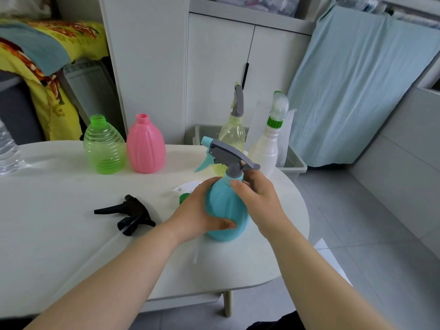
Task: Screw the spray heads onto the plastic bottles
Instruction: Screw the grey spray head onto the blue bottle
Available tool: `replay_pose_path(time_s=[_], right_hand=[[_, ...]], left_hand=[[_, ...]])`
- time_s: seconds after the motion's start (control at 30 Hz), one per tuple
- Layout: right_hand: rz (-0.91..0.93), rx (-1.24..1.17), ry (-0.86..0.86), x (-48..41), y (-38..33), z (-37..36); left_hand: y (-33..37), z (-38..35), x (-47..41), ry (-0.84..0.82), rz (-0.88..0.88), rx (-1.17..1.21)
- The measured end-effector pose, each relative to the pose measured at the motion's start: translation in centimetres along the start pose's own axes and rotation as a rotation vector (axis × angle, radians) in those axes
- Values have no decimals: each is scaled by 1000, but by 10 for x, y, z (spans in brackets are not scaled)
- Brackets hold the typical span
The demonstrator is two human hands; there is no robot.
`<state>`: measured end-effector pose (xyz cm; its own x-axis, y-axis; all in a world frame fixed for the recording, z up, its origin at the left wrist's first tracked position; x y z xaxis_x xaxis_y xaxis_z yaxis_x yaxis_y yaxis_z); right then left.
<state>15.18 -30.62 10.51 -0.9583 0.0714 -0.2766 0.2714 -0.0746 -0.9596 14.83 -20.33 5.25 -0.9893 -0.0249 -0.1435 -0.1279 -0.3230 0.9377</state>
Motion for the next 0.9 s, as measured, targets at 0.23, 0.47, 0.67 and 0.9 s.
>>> replay_pose_path(time_s=[0.23,0.47,0.67,0.9], right_hand=[[70,149,159,-5,-6,7],[17,18,4,1,-3,2],[29,60,120,-3,2,5],[40,39,64,2,1,3]], left_hand=[[-1,1,1,74,1,14],[-2,0,1,63,25,38],[-4,0,-1,64,30,17],[-5,0,0,77,34,17]])
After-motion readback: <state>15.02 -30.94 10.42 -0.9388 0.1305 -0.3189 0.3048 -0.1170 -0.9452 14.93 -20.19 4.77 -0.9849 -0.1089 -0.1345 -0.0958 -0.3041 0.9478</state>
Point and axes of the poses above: each hand's wrist, its own x-axis away from the middle knuckle, its own z-axis out of the back of the hand, y = z × x, the point moved 9 cm from there along -x, towards the middle knuckle, and after that the axes turned 14 degrees about y, right-handed, at the moved point
